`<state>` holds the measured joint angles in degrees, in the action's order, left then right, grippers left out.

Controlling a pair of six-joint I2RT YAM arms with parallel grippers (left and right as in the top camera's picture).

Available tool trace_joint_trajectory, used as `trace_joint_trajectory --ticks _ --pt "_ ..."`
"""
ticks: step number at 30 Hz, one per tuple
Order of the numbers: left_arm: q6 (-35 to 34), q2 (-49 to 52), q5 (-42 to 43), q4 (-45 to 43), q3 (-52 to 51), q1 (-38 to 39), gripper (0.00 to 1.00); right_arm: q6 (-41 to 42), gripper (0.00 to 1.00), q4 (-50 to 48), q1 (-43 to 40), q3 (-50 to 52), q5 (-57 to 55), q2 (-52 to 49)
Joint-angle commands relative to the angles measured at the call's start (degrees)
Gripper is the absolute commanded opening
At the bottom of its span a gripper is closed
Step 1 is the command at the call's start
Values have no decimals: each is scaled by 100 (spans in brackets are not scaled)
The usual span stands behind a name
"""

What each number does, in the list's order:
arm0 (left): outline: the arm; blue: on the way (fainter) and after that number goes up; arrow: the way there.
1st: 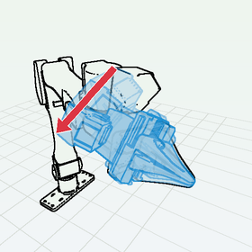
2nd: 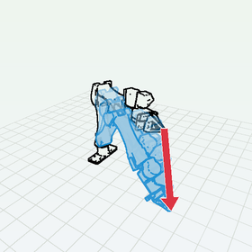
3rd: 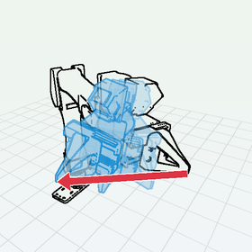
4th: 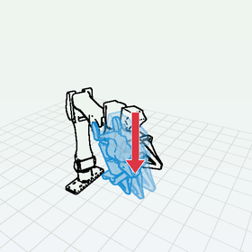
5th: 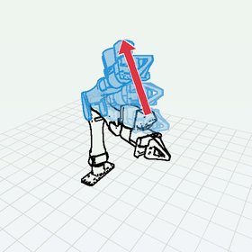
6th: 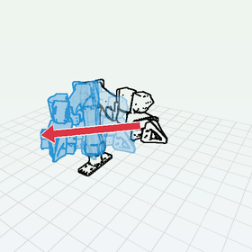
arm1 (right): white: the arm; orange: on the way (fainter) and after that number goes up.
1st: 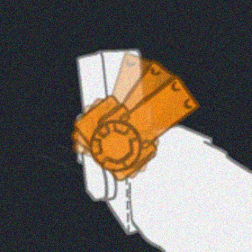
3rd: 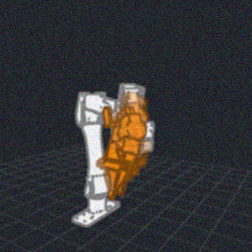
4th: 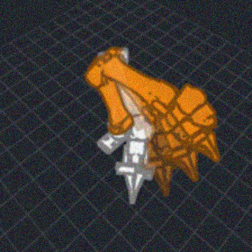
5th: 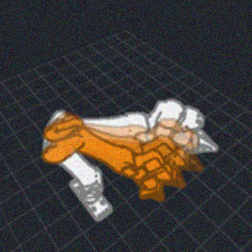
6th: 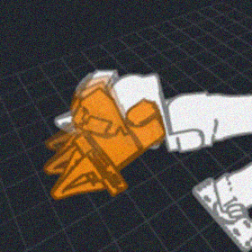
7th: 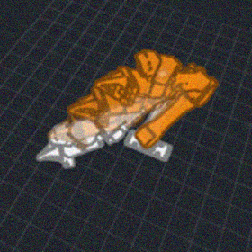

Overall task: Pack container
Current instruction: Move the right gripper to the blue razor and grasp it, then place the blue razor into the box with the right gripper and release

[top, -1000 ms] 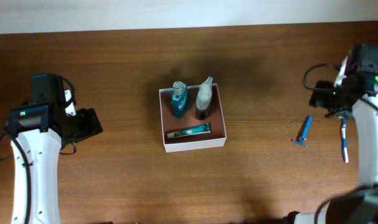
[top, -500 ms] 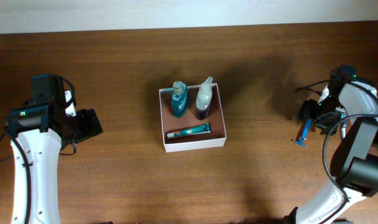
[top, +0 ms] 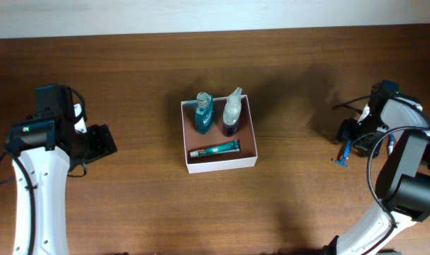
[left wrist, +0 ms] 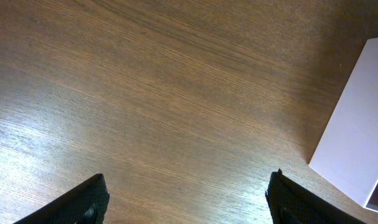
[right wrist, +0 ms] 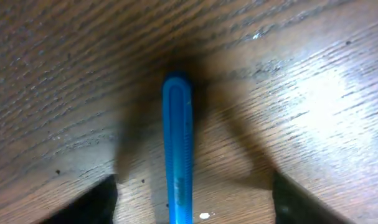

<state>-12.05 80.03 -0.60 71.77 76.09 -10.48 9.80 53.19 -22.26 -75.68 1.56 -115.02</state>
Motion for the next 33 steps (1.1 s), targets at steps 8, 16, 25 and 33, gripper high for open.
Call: trace_joint_trajectory --ticks 8,16,25,33 --pt "-74 -72 44 31 138 -13 82 17 18 -11 11 164 129 -87" --pt "-74 -72 42 31 138 -13 82 15 4 -11 11 164 129 -85" --pt "-72 -72 37 68 138 -13 82 13 4 280 46 -48 562 223" --pt "-70 -72 22 70 138 -13 82 -981 4 643 1054 -787 859 2186"
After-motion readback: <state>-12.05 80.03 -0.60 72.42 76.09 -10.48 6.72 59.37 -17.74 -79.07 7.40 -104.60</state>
